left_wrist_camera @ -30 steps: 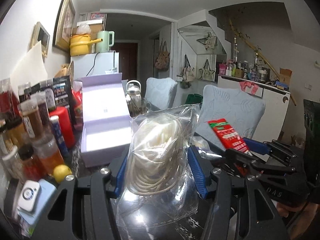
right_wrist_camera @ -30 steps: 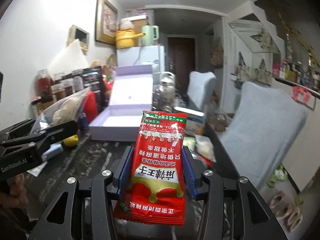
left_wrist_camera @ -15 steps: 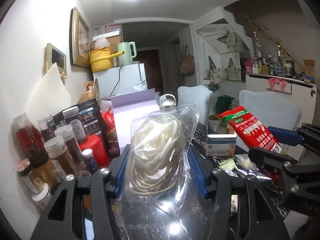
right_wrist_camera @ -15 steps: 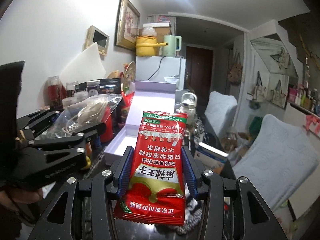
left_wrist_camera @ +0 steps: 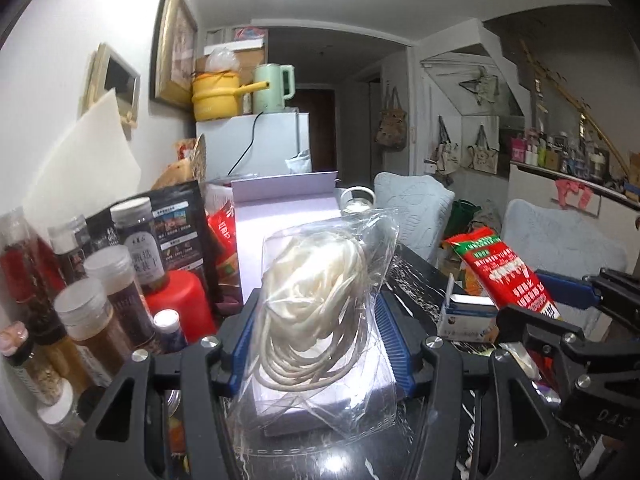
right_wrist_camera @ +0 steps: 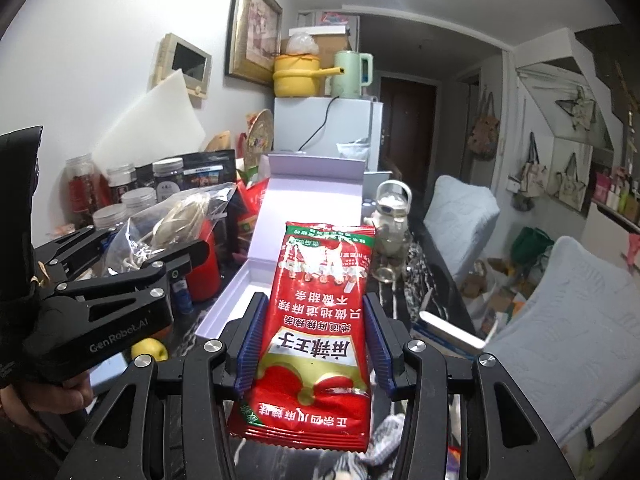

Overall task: Organize soft objects
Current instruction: 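Carry the cord bag and red packet toward the open lavender box with both grippers, then lower both items into the lavender box and open both grippers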

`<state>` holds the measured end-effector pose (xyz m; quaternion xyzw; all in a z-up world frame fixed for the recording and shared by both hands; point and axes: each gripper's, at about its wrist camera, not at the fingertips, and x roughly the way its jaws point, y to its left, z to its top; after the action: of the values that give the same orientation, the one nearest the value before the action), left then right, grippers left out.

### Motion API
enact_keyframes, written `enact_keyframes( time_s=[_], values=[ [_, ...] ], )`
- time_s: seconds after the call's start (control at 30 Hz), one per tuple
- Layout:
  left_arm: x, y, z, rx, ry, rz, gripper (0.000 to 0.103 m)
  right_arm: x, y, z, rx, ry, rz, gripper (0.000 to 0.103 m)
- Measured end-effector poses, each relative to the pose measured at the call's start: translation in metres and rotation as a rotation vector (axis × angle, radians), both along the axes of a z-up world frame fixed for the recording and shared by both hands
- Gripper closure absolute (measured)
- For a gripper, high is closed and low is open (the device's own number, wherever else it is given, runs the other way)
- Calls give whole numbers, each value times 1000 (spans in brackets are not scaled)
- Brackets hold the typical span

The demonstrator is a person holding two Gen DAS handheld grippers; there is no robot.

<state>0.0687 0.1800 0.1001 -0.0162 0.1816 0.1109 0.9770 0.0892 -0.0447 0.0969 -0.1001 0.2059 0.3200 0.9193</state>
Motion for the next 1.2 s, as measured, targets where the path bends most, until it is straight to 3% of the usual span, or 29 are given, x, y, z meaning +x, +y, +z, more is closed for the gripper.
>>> enact_keyframes(
  time_s=[0.3,0.6,1.2],
  values=[
    [47,28,1,0,18,70,48,59,27,-14,-14,58,34,56],
    [96,40,-5,9,49,61,48,120,51,-26,6,120,58,56],
    [152,77,-47,6,158,95,48,189,97,-64,-10,209,57,56]
  ],
)
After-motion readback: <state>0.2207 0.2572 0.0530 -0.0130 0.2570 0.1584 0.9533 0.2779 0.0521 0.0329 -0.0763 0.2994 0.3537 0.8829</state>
